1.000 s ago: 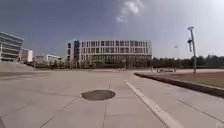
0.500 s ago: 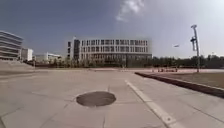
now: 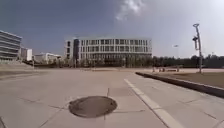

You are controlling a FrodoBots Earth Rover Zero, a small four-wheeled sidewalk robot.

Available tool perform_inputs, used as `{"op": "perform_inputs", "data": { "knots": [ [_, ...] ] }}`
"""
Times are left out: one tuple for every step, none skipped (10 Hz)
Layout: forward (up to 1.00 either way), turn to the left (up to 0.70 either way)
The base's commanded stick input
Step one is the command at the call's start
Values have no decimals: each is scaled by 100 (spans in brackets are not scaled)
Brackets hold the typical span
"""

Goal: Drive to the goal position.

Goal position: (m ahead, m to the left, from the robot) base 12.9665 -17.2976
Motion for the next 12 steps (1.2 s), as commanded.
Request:
{"op": "perform_inputs", "data": {
  "knots": [
    [70, 0],
    [70, 0],
    [70, 0],
    [70, 0],
    [70, 0],
    [70, 0],
    [70, 0],
    [70, 0],
    [70, 0],
    [70, 0],
    [70, 0],
    [70, 0]
  ]
}}
